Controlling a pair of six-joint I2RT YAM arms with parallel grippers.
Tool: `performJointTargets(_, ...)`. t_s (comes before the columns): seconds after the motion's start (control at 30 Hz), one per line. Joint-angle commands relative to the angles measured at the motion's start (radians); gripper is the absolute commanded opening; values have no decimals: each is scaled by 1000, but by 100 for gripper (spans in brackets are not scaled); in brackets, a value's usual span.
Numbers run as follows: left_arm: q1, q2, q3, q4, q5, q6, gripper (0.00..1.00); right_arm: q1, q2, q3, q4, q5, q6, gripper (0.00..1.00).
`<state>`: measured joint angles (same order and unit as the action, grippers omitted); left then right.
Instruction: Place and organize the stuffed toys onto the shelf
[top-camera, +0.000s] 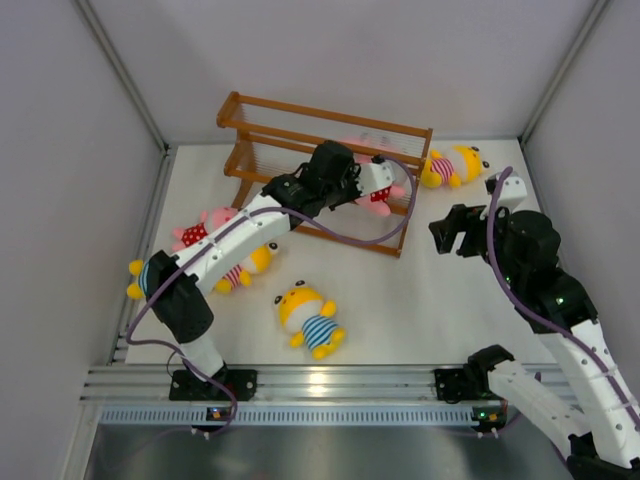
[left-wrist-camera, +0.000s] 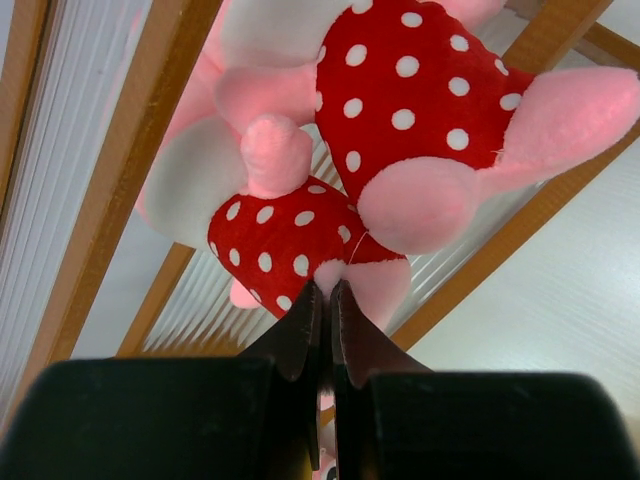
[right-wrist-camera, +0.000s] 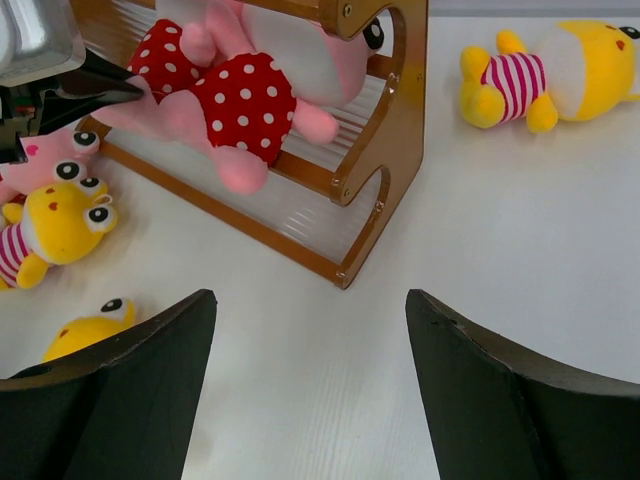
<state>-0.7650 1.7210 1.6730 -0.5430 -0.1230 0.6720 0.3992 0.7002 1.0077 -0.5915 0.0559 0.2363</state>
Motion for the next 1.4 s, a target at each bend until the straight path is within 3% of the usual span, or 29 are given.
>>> performJointTargets(0.0, -8, 14, 56, 28, 10, -2, 0, 15, -18, 12, 6, 18, -5, 77)
performJointTargets(0.3, -2, 20, -13, 29, -157, 84, 0, 15, -27, 12, -2, 24, -11, 77)
performJointTargets(0.67, 46, 64, 10, 29, -276, 46, 0, 15, -31, 11, -8, 18, -6, 77)
performJointTargets(0.9, 64, 38, -7, 31, -258, -15, 0, 15, -41, 6, -14, 30, -14, 77)
performJointTargets(1.13, 62, 91, 76, 29, -267, -40, 1, 13, -34, 6, -7, 24, -11, 77)
performJointTargets(1.2, 61, 83, 70, 29, -254, -48, 11, 15, -39, 6, -14, 27, -11, 77)
performJointTargets(1.27, 59, 65, 60, 28, -250, -54, 29, 15, -41, 6, -21, 35, -15, 77)
performJointTargets(1.33, 53, 49, 45, 26, -254, -52, 36, 15, -42, 3, -21, 36, -18, 78)
performJointTargets(1.37, 50, 29, 39, 26, -257, -51, 46, 15, -41, 3, -19, 38, -20, 78)
